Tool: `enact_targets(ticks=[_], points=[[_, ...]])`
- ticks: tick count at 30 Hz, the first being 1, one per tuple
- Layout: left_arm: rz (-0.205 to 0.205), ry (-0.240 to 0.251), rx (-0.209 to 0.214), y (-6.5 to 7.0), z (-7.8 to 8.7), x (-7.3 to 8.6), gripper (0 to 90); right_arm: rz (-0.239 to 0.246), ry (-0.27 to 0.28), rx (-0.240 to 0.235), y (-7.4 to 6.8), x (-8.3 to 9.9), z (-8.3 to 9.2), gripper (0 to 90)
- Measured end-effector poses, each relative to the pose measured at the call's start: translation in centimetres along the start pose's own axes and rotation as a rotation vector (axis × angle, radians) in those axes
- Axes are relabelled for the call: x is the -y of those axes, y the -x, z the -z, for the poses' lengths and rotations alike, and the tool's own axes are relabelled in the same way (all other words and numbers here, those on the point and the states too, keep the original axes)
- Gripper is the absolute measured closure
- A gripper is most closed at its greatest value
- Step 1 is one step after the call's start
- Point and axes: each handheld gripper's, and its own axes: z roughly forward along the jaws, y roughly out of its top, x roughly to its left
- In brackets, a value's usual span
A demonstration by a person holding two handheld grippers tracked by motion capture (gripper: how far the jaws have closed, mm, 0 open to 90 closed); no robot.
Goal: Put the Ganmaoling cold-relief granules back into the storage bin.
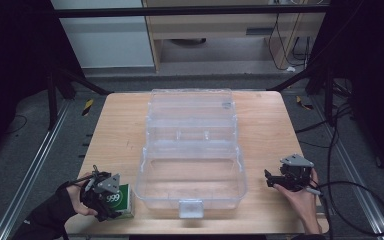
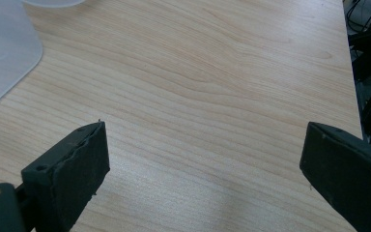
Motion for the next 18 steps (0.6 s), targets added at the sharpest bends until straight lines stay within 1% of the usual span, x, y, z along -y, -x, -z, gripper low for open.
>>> enact_targets(ticks=[3,6,13,14,15,18], points=[[0.014,-0.004,0.02,0.1,0.2,0.0,14.0,-0.001,0.0,0.0,0.0,0.0,0.0,4.0],[0.019,-0.007,0.025,0.1,0.4,-0.1,14.1,0.0,-0.001,-0.001,0.0,0.0,0.0,4.1],[0.013,0.023,-0.002,0.2,2.5,-0.4,14.2,-0.002,-0.004,-0.002,-0.1,0.0,0.0,4.1],[0.013,0.023,-0.002,0.2,2.5,-0.4,14.2,-0.002,-0.004,-0.003,-0.1,0.0,0.0,4.1],[0.012,0.027,-0.009,0.1,3.2,-0.6,14.1,-0.002,-0.004,-0.003,-0.1,0.0,0.0,4.1],[0.015,0.038,-0.014,0.1,4.1,-0.9,14.2,0.001,-0.005,-0.002,-0.1,0.1,0.0,4.0]])
